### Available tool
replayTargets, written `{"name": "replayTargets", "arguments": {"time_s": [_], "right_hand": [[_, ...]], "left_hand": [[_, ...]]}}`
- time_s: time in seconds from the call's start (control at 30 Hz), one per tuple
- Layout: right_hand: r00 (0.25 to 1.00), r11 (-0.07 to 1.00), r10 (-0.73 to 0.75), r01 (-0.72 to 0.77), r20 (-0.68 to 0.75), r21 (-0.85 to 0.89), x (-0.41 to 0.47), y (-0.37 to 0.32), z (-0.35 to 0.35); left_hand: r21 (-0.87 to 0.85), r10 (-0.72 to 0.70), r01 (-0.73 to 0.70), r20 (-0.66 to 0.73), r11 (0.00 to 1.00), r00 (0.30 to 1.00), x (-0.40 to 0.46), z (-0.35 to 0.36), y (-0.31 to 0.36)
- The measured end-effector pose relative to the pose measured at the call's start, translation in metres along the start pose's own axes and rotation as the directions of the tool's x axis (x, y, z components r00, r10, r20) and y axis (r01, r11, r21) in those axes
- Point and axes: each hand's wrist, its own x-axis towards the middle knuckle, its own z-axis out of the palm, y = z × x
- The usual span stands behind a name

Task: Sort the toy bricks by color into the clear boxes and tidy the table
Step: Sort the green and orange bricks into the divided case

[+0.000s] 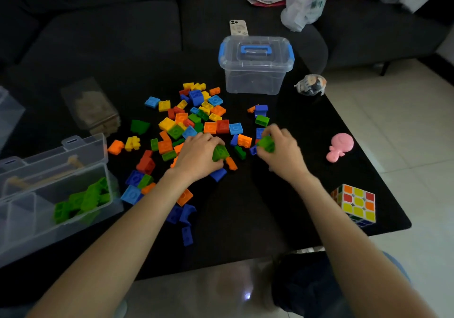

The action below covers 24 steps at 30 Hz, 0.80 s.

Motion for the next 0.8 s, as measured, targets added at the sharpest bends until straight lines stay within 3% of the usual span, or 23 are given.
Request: {"name": "replayTargets", "arguments": {"time_s": [0.1, 0.27, 0.4, 0.57, 0.63, 0.7, 0.8], "right_hand": [[0.996, 0.994, -0.063, 0.057, -0.061, -0.096, 0.041, -0.004, -0.015], [0.989, 0.903, -0.048, 0.104, 0.142, -0.417, 0.092, 0.0, -0.013], [0.988, 0.921, 0.0, 0.061, 0.156, -0.385, 0.097, 0.007, -0.001], [0.987, 0.884, -0.158, 0.154, 0.029, -0.441, 0.077, -0.007, 0.004], [0.969, 0.893, -0.244, 0.204, -0.049, -0.402, 0.062, -0.022, 0.0], [0.956, 0.932, -0.284, 0.255, -0.081, -0.259, 0.041, -0.041, -0.002], [0.941, 0.941, -0.338, 0.337, -0.002, -0.015, 0.005, -0.081, 0.016]], "left_hand": [[-0.035, -0.021, 0.021, -0.01, 0.999, 1.0, 0.0, -0.001, -0.001], [-0.071, -0.022, 0.019, -0.042, 0.997, 0.999, -0.002, 0.001, -0.004], [-0.071, -0.002, -0.003, -0.064, 0.997, 0.998, -0.002, 0.001, -0.004], [-0.128, 0.046, -0.07, -0.182, 0.989, 0.982, -0.011, -0.002, -0.001], [-0.236, 0.022, -0.067, -0.189, 0.97, 0.982, -0.018, -0.011, 0.001], [-0.322, -0.02, -0.033, -0.162, 0.946, 0.987, -0.031, -0.025, 0.0], [-0.293, -0.074, 0.019, -0.175, 0.956, 0.982, -0.068, -0.047, -0.019]]}}
